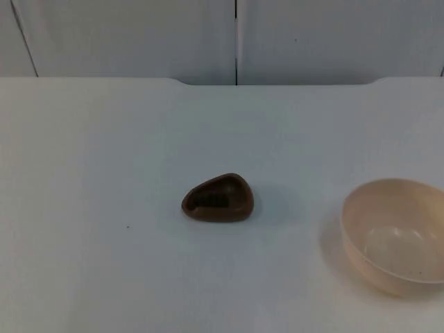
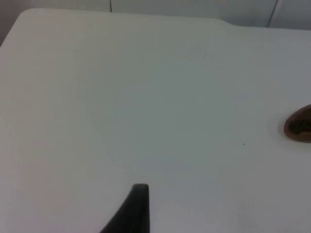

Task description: Pick up the bowl with the left hand and pour the coffee beans from the cup into the bowl with the right hand.

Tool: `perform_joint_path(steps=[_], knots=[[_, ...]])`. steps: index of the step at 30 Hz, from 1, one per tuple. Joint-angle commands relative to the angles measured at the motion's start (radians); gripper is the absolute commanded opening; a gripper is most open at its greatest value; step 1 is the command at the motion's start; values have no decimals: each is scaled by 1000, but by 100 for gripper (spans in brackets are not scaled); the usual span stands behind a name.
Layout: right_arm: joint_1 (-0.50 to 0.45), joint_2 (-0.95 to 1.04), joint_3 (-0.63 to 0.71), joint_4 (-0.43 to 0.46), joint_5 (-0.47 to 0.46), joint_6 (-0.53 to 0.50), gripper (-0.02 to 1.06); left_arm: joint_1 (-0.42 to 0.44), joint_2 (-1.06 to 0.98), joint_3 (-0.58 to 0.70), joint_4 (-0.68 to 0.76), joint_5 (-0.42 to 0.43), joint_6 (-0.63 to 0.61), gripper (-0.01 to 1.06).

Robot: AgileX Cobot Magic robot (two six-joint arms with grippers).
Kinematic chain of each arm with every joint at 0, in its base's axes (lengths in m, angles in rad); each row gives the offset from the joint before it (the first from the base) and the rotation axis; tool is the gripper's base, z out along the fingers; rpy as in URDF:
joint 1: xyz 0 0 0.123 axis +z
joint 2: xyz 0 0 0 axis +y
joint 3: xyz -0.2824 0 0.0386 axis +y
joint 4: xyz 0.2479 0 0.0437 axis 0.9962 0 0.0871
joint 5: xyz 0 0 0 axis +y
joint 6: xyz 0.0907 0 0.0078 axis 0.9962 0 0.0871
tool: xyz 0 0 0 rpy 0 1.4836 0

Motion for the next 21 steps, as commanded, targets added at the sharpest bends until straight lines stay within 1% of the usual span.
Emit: perform_joint_path(steps=[1,5,21], knots=[[-7,-4,8,1,-12,0,105,2,-4,6,9,0,-13,105],[-7,-4,8,-1,-12,0,105,2,-4,6,21,0,-30,105],[-7,-4,8,-5,-12,-5,105,2,-4,6,21,0,-30,105]])
